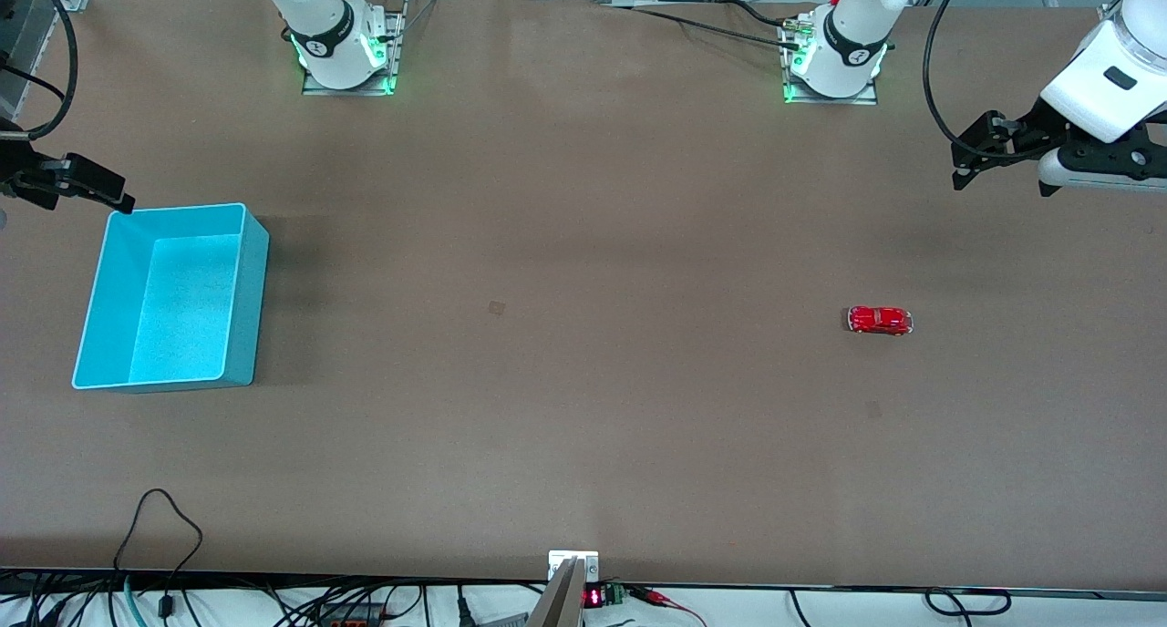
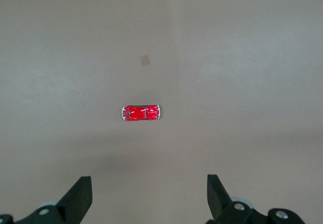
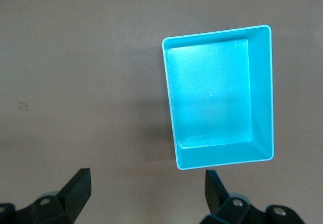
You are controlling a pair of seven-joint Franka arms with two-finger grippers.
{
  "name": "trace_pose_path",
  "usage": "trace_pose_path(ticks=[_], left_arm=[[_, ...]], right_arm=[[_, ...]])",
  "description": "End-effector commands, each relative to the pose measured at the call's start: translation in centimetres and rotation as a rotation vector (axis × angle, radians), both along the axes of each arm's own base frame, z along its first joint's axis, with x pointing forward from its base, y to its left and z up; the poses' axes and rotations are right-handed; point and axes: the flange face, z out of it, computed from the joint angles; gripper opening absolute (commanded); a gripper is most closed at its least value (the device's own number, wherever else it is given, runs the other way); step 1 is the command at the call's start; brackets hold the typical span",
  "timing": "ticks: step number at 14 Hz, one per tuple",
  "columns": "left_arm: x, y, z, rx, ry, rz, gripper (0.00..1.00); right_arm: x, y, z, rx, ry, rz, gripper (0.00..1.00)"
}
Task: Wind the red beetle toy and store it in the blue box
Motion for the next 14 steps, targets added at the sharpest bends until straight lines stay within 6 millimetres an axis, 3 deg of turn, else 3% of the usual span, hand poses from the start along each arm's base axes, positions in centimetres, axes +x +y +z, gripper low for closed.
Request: trace_pose_path(ticks=[1, 9, 14], left_arm=[[0.0, 0.0, 0.6, 0.007, 0.005, 0.005, 1.0], [-0.4, -0.8, 0.4, 0.017, 0.029, -0.006, 1.0], [-0.3, -1.3, 1.3, 0.009, 0.032, 0.016, 1.0]], right_arm=[[0.1, -0.1, 0.3, -0.004, -0.007, -0.012, 1.0], [0.1, -0.1, 0.4, -0.003, -0.009, -0.013, 1.0], [0.1, -0.1, 0.4, -0.003, -0.009, -0.013, 1.0]])
